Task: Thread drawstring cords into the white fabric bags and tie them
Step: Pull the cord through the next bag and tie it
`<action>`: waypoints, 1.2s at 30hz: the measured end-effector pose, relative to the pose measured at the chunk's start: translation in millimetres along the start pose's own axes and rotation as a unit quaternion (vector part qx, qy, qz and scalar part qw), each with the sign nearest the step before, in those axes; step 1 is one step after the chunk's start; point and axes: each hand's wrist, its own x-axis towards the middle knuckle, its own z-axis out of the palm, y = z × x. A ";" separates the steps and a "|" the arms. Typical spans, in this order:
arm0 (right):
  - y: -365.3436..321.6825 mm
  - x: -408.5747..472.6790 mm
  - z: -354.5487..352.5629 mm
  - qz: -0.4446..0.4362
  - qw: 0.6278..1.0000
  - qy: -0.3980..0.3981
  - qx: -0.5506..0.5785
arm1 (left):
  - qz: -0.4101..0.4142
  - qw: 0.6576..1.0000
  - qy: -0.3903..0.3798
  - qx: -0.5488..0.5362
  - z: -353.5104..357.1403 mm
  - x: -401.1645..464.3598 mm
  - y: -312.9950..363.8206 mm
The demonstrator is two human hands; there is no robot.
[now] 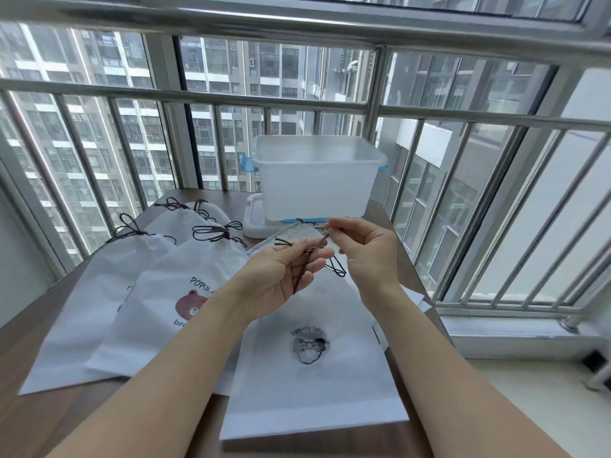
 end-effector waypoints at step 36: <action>-0.9 -4.8 7.3 0.073 0.975 -0.209 -0.031 | 0.351 0.921 0.024 0.168 0.5 6.9 -11.1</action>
